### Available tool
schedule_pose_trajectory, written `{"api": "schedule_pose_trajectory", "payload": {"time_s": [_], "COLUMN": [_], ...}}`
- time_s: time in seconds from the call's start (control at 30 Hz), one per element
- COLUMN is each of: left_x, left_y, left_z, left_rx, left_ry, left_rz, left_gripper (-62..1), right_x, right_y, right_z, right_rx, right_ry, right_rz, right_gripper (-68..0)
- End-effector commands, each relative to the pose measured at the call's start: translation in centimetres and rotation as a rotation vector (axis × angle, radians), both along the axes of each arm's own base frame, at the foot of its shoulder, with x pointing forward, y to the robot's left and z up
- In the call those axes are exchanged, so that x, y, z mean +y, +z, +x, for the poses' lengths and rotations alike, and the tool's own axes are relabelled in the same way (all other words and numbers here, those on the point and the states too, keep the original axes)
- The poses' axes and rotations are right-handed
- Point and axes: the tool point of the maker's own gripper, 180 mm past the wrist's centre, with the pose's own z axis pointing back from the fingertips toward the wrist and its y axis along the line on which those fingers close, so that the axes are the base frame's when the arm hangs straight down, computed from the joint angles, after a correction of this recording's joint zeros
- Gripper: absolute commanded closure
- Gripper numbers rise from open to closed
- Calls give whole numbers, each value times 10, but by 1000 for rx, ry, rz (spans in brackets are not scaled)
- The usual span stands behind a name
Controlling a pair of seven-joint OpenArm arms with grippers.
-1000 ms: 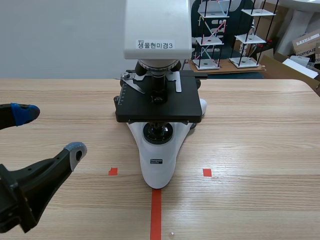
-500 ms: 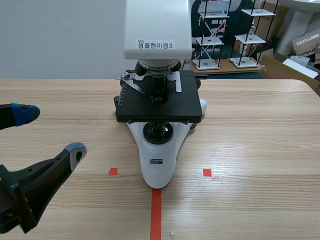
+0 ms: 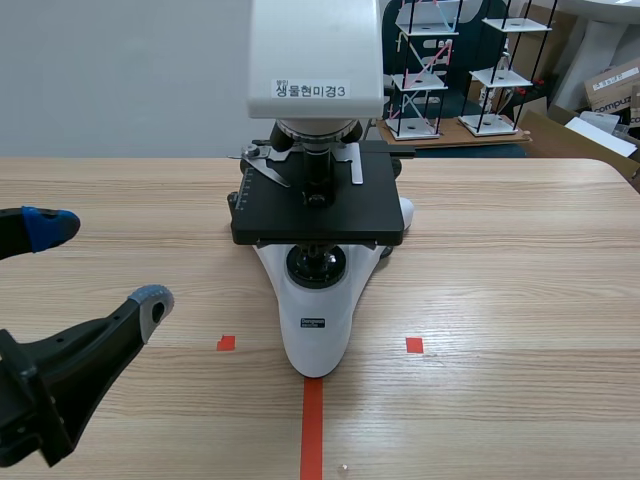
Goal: Return to the home posture
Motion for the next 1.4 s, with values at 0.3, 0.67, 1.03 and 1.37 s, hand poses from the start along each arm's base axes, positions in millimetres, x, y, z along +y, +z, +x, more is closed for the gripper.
{"api": "schedule_pose_trajectory", "payload": {"time_s": [0.3, 0.67, 1.03, 1.37], "left_x": [-4, -4, -4, -4], "left_y": [7, 7, 6, 6], "left_z": [0, 0, 0, 0], "left_rx": [-18, -18, -18, -18], "left_ry": [-6, -6, -6, -6], "left_rz": [-24, -23, -23, -24], "left_gripper": [-623, -623, -623, -623], "right_x": [-24, -72, -38, -3], "right_y": [-14, -42, -77, -122], "right_z": [-20, -84, -172, -238], "right_rx": [-25, -14, 10, 165], "right_ry": [-17, -99, -67, 80], "right_rz": [-7, -62, -230, -392], "right_gripper": [-15, -119, -411, -567]}}
